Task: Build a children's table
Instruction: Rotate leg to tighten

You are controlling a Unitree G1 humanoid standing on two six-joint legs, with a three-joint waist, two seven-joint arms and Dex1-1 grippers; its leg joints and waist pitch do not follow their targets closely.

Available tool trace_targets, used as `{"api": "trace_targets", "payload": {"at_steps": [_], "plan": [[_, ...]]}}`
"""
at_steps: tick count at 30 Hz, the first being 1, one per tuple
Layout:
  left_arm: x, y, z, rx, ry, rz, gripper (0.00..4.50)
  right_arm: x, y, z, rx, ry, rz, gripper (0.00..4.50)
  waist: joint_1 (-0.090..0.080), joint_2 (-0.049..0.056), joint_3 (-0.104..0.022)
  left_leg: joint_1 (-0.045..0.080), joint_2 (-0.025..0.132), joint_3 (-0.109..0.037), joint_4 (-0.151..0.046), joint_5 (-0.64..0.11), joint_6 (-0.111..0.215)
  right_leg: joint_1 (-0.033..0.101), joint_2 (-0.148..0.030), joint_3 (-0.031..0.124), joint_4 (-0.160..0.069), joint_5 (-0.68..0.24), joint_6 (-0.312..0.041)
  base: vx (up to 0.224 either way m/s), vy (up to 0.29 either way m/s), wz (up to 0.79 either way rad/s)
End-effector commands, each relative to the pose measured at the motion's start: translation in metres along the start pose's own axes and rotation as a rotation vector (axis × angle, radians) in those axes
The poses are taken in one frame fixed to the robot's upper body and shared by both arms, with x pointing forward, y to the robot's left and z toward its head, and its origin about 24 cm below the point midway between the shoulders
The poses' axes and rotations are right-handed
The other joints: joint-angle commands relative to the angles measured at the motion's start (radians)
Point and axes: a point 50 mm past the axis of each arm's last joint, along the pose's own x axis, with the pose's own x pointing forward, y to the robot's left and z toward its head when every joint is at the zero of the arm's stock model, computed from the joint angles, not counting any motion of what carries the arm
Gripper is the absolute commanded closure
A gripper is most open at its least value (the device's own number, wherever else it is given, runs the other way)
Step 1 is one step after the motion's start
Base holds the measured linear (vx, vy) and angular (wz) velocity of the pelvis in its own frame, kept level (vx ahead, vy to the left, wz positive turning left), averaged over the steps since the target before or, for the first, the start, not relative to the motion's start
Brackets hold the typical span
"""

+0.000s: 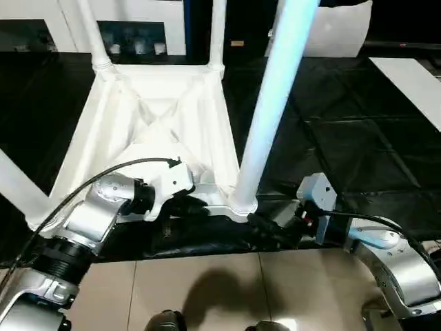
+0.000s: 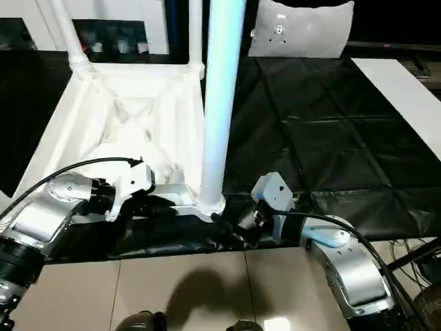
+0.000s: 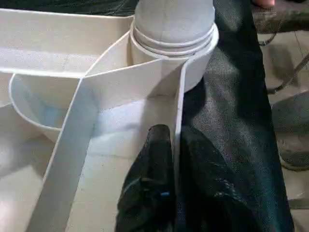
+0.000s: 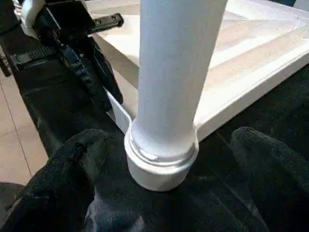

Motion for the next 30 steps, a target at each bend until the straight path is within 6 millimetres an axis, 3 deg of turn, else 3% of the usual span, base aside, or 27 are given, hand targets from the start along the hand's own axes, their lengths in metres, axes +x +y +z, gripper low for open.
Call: {"api": "trace_targets", "payload": {"at_steps": [1,5,11,12,16,19,23,30], "plan": [[-0.002,0.002,-0.006,0.006,0.057,0.016,4.44,0.002,-0.004,0.003,-0.021,-0.004,0.001,0.0,0.003,-0.004,-0.057,0.032,0.078,-0.026,-0.075,-0.113,0.081,0.024,-0.083,0.031,-0.063,0.053,-0.282,0.0,0.0,0.0],[-0.001,0.0,-0.006,0.054,0.072,-0.021,4.47,0.008,-0.008,0.005,-0.05,0.004,0.043,0.0,0.004,0.002,-0.057,0.035,0.079,-0.025,-0.073,-0.1,0.085,0.022,-0.082,0.031,-0.06,0.083,-0.29,0.0,0.0,0.0],[0.004,-0.008,0.002,0.128,0.02,-0.156,4.47,0.015,-0.013,0.01,-0.038,-0.045,0.234,0.0,0.004,-0.001,-0.06,0.033,0.08,-0.023,-0.068,-0.084,0.106,0.026,-0.083,0.03,-0.054,0.134,-0.31,0.0,0.0,0.0],[0.005,-0.01,0.006,0.151,0.012,-0.193,4.5,0.016,-0.012,0.01,-0.036,-0.043,0.291,0.3,0.003,-0.009,-0.061,0.032,0.079,-0.022,-0.067,-0.071,0.116,0.027,-0.081,0.028,-0.052,0.156,-0.319,0.0,0.0,0.0],[0.009,-0.016,0.012,0.192,0.002,-0.3,4.5,0.017,-0.013,0.007,-0.033,-0.009,0.425,0.56,0.009,-0.006,-0.06,0.035,0.081,-0.021,-0.065,-0.059,0.135,0.025,-0.081,0.025,-0.048,0.169,-0.331,0.0,0.0,0.0],[0.01,-0.016,0.015,0.213,0.013,-0.341,4.5,0.019,-0.017,0.005,-0.039,0.018,0.461,0.81,0.024,-0.004,-0.058,0.04,0.084,-0.018,-0.066,-0.068,0.124,0.02,-0.081,0.025,-0.049,0.142,-0.338,0.0,0.0,0.0],[0.011,-0.015,0.017,0.234,0.023,-0.368,4.5,0.022,-0.02,0.001,-0.049,0.045,0.507,1.12,0.032,-0.005,-0.056,0.041,0.084,-0.015,-0.069,-0.102,0.098,0.018,-0.082,0.025,-0.052,0.095,-0.34,0.0,0.0,0.0],[0.009,-0.008,0.017,0.24,0.044,-0.365,4.5,0.026,-0.022,0.001,-0.047,0.063,0.588,1.58,0.042,-0.007,-0.059,0.041,0.086,-0.011,-0.069,-0.096,0.102,0.017,-0.086,0.025,-0.05,0.098,-0.338,0.0,0.0,0.0]]}}
